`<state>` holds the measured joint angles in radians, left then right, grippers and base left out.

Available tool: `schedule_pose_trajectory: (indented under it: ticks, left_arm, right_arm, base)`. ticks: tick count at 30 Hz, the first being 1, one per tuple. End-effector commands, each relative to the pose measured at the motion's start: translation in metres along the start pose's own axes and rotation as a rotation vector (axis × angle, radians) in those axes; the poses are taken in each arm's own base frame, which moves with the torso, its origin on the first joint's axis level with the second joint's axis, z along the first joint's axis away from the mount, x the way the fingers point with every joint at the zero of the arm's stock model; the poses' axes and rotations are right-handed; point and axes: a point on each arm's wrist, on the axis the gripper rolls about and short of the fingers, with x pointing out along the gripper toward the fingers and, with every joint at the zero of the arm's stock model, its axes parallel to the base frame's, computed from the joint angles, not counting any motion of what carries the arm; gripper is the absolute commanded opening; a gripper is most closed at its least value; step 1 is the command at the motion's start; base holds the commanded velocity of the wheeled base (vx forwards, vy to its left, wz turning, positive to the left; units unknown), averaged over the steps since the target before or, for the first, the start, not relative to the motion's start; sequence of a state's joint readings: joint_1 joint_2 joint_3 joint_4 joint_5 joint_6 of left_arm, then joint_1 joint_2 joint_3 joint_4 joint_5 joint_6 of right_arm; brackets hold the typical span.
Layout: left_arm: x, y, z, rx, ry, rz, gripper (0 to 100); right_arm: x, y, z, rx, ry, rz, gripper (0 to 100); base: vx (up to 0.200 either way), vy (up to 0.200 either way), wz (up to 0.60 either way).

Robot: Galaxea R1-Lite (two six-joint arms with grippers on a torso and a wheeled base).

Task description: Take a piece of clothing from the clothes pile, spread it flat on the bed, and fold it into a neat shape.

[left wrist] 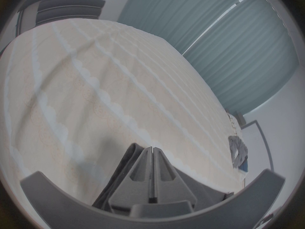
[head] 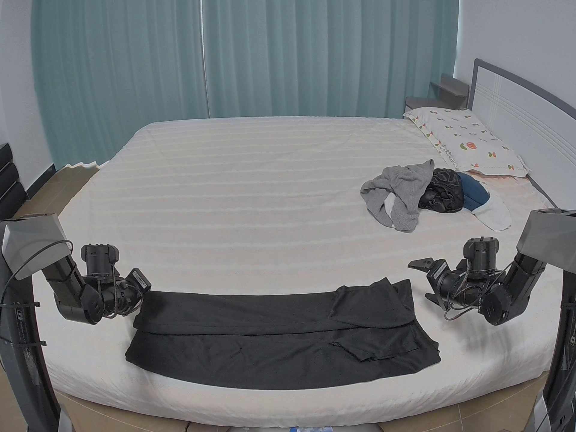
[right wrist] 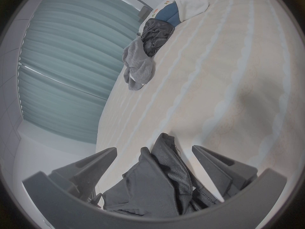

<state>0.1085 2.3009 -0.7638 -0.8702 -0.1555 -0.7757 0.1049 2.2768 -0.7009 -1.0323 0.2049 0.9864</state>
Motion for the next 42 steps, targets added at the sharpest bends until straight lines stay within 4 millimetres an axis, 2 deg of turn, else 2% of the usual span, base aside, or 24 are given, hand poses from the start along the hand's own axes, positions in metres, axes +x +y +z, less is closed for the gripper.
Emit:
schedule_pose_trajectory:
  ticks: [1,11,12,26,27,32,42]
  left_arm:
    - [-0.005,-0.005,0.011,-0.025,-0.044,-0.013,0]
    - [-0.007,0.003,0.011,-0.039,-0.034,-0.004,0]
    - [-0.007,0.003,0.011,-0.038,-0.031,-0.004,100]
    - [-0.006,0.007,-0.002,0.055,0.049,-0.025,100]
    - [-0.005,0.006,-0.004,0.066,0.055,-0.026,0]
    - [0.003,0.012,-0.006,0.092,0.059,-0.01,0]
    - [0.005,0.01,0.013,0.037,-0.002,-0.022,0]
  right_arm:
    - [0.004,-0.007,-0.004,0.006,0.014,-0.019,100]
    - [0.002,-0.006,-0.006,0.043,0.02,-0.021,100]
    - [0.001,-0.007,-0.007,0.043,0.023,-0.025,100]
    - [0.001,-0.009,-0.01,0.045,0.031,-0.031,100]
    - [0.001,-0.009,-0.01,0.045,0.029,-0.032,100]
    - [0.001,-0.01,-0.01,0.046,0.03,-0.033,100]
    - [0.001,-0.01,-0.01,0.046,0.031,-0.034,100]
  base:
    - [0.0,0.0,0.0]
    - [0.0,0.0,0.0]
    - [0.0,0.0,0.0]
    - [0.0,0.0,0.0]
    - [0.0,0.0,0.0]
    - [0.0,0.0,0.0]
    - [0.0,0.0,0.0]
